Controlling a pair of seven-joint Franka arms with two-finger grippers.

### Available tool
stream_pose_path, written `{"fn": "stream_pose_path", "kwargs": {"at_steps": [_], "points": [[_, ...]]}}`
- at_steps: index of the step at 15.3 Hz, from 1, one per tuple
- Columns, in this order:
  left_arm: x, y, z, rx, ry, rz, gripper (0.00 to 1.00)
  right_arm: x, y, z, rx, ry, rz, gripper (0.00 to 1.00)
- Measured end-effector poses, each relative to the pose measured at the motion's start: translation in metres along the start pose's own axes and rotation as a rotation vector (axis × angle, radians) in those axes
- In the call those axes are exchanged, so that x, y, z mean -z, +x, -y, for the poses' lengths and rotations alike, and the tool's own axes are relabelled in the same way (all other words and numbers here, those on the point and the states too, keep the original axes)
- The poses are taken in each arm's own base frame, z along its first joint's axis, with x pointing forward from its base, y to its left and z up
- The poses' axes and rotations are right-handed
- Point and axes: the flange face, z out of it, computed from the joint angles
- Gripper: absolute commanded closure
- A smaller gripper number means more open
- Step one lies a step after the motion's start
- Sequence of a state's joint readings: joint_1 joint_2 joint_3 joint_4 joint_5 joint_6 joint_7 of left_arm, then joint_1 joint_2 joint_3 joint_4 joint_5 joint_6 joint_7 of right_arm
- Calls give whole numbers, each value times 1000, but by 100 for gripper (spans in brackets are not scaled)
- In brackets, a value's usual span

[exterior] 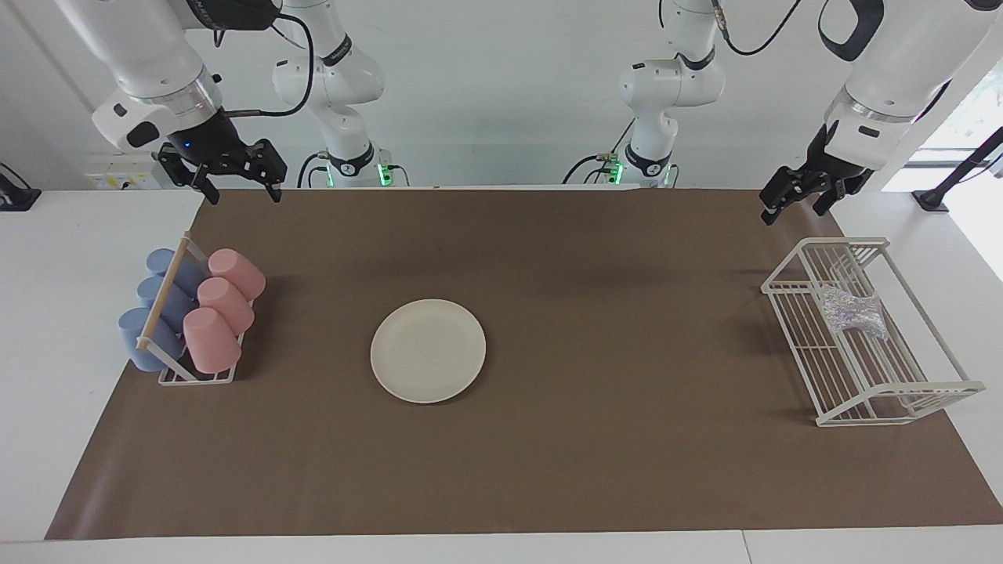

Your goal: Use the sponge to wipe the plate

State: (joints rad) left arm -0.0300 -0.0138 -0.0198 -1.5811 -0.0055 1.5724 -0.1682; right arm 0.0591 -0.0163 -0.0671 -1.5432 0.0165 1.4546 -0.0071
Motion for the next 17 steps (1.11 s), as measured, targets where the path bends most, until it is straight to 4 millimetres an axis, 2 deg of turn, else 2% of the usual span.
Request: {"fn": "stream_pose_path", "kwargs": {"at_steps": [8, 12, 14, 17], "points": [[1, 1, 0, 0, -1, -7, 0, 0, 0, 0, -4, 0, 0, 0], [-3, 2, 0, 35, 11, -13, 0, 0, 0, 0, -70, 0, 0, 0], [-15, 6, -2, 42, 108, -12, 0, -1, 0, 1, -117, 0, 2, 0], [-54, 21, -18, 17, 298, 5, 0, -1, 0, 14, -213, -2, 3, 0]]}}
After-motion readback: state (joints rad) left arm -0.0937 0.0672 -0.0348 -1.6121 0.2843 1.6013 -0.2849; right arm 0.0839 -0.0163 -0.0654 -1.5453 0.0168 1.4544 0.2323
